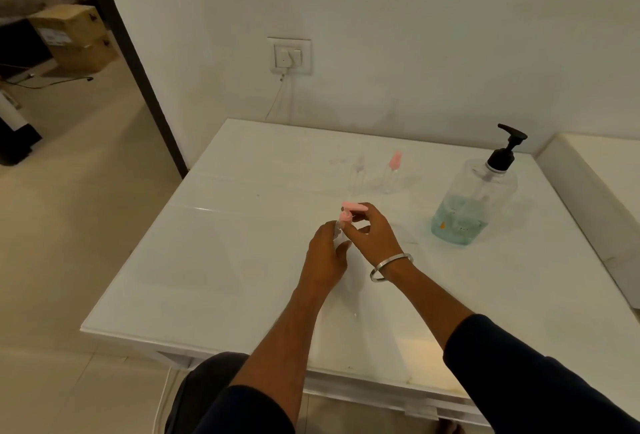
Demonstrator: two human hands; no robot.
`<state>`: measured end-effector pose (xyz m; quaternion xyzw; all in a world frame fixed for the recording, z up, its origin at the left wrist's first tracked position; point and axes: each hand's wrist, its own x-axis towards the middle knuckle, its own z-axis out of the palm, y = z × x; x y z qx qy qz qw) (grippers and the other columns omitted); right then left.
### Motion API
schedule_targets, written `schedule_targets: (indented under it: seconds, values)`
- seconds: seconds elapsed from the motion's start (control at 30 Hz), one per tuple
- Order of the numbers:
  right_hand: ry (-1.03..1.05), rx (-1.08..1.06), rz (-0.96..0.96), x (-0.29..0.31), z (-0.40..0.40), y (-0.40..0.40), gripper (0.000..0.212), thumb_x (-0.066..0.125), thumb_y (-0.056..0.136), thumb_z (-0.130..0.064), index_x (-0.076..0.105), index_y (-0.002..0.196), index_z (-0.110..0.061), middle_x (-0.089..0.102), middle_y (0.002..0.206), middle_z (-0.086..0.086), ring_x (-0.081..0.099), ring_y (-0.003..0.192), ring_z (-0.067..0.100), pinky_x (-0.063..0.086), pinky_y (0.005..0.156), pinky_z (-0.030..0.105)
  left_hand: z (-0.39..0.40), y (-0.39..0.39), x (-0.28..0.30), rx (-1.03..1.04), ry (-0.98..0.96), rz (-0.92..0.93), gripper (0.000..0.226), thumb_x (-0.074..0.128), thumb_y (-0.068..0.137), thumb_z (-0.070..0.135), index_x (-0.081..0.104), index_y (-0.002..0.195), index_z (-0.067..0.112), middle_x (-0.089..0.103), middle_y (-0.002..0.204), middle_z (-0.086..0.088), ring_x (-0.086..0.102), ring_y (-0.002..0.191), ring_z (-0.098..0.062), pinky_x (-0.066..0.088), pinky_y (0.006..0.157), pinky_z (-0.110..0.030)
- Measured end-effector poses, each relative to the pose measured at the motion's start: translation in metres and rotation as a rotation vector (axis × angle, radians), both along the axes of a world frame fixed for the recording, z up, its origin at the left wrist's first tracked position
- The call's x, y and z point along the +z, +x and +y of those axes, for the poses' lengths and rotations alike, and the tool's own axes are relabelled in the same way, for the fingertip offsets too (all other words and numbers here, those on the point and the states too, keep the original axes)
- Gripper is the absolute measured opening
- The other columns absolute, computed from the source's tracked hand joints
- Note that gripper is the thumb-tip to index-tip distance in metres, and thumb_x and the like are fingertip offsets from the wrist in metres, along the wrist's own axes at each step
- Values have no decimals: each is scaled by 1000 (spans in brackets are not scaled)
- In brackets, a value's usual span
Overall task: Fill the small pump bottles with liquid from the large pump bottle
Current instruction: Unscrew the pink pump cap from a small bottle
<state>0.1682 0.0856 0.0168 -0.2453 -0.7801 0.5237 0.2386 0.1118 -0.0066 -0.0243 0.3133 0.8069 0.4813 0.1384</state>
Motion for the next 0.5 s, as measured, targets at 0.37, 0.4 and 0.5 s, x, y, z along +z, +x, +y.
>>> schedule_targets:
  seconds: [0.37, 0.4, 0.5]
  values:
    - [-21, -43, 41, 1, -2, 1, 20, 66, 83, -26, 58, 101, -24, 62, 100, -6, 57, 93, 8, 46, 77, 19, 1, 1, 1, 9, -5, -27, 33, 55, 93, 18, 50, 125, 10, 59, 124, -7, 56, 115, -21, 45, 99, -31]
    - [-6, -43, 32, 2, -1, 1, 20, 66, 83, -27, 58, 101, -23, 61, 99, -6, 57, 92, 8, 45, 76, 17, 1, 1, 1, 9, -9, -26, 33, 54, 93, 18, 50, 125, 10, 59, 124, -7, 56, 115, -20, 45, 99, -30]
    - [38, -25, -1, 1, 2, 1, 25, 63, 85, -29, 60, 107, -18, 63, 103, -4, 57, 95, 10, 44, 75, 14, 1, 0, 0, 11, -11, -11, 33, 55, 93, 19, 50, 124, 11, 60, 122, -5, 57, 113, -20, 45, 95, -26]
